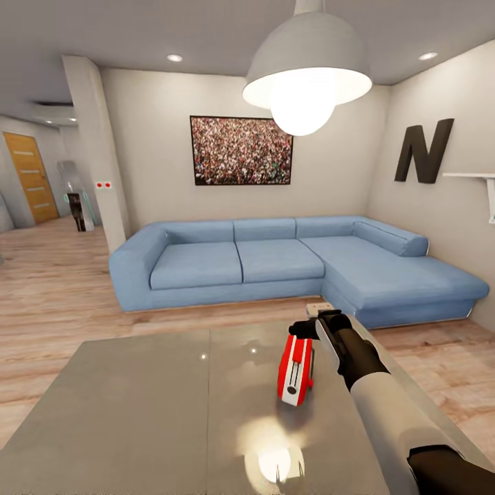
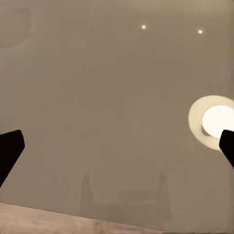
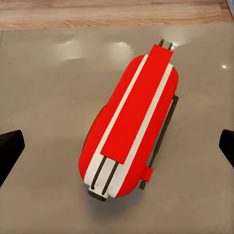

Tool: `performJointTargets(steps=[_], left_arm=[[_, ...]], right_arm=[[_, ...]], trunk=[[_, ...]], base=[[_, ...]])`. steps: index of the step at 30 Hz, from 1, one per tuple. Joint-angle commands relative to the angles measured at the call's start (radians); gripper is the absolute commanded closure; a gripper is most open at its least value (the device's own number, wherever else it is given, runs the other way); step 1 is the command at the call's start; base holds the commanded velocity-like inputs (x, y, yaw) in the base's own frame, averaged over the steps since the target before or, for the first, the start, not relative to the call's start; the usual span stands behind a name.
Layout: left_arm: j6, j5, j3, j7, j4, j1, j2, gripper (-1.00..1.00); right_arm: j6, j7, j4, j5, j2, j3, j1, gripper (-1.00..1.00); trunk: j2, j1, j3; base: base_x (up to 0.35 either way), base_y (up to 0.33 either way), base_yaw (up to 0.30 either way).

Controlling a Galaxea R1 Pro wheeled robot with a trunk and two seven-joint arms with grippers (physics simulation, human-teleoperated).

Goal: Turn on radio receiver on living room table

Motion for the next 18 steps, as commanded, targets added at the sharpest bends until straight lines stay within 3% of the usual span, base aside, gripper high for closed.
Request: performJointTargets(steps=[1, 18], left_arm=[[0.000, 0.000, 0.000, 0.000, 0.000, 0.000, 0.000, -1.00], [-0.002, 0.002, 0.000, 0.000, -0.001, 0.000, 0.002, -1.00]], right_arm=[[-0.002, 0.000, 0.000, 0.000, 0.000, 0.000, 0.000, -1.00], [-0.052, 0.000, -0.001, 0.000, 0.000, 0.000, 0.000, -1.00]], trunk=[[0.000, 0.000, -0.002], [0.000, 0.000, -0.029]], base=[[0.000, 0.000, 0.000], [0.000, 0.000, 0.000]])
